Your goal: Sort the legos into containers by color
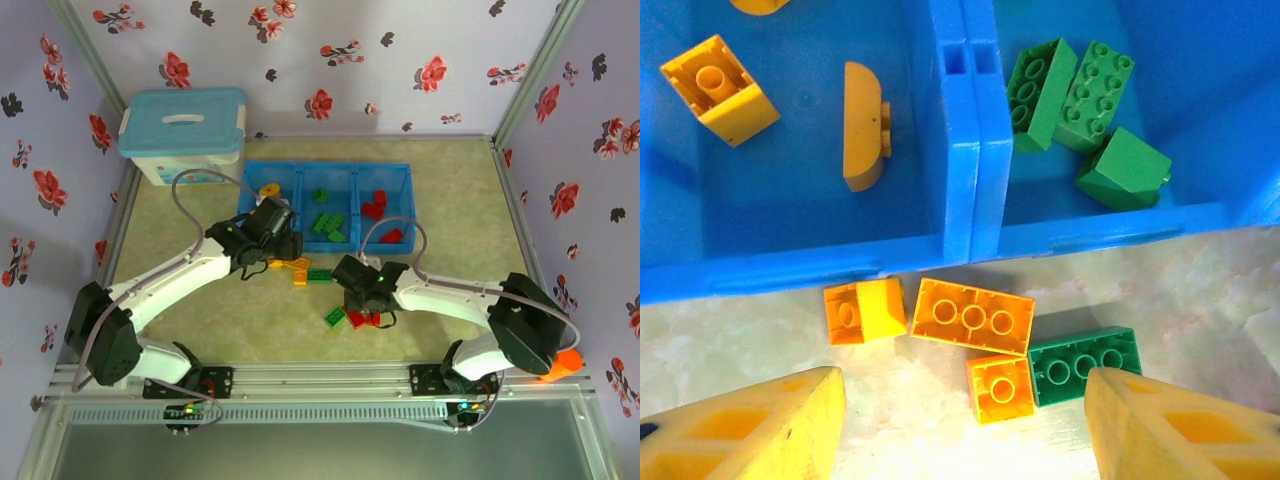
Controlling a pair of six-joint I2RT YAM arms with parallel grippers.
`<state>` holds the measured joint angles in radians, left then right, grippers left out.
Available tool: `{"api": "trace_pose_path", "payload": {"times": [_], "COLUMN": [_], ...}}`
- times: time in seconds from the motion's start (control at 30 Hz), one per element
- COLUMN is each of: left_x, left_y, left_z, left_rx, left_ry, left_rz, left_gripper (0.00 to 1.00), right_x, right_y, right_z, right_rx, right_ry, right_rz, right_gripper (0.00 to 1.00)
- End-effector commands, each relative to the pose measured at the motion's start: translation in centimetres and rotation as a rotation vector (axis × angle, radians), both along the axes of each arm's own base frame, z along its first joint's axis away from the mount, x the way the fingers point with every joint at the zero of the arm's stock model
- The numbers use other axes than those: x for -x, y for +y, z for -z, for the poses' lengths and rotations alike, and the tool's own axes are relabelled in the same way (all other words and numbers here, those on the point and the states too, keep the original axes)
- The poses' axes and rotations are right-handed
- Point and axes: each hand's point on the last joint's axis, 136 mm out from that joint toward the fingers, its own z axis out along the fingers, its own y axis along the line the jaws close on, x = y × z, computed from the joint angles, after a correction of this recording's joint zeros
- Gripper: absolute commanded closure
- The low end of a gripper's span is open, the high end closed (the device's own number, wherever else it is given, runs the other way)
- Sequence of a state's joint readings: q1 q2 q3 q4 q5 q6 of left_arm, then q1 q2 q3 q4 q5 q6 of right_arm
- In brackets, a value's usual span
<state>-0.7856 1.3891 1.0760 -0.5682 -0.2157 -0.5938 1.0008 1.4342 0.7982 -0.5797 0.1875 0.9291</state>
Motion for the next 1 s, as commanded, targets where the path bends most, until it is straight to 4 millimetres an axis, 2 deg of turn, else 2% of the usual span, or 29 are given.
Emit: {"api": "trace_pose_path", "payload": {"times": [0.0,0.23,0.67,0.77,0.97], "left_x": [0.3,1.3,2.0,2.1,2.6], "left_y": [0.8,2.2,3.0,3.1,3.1], "left_z": [-0.2,0.7,1.2,1.3,1.3], "left_rx": [0.007,0.001,-0.002,-0.002,0.003], "left_ry": [-0.026,-0.020,-0.015,-0.014,-0.018], "left_rz": [-0.032,-0.055,-0.071,-0.074,-0.060], "left_gripper": [0.35,0.35,0.36,0.36,0.36], "right_x": [-0.5,-0.7,-1.5,-2.0,-3.9], "right_y": [-0.4,-0.6,0.1,0.1,-0.1], "right_z": [-0.1,0.3,-0.1,-1.3,-5.4], "right_rx": [0.047,0.093,0.105,0.120,0.142], "right_ry": [-0.022,-0.023,-0.040,-0.067,-0.163], "right_rz": [0.034,0.043,0.031,0.021,0.004], "right_gripper": [0.58,0.63,0.77,0.78,0.78]}}
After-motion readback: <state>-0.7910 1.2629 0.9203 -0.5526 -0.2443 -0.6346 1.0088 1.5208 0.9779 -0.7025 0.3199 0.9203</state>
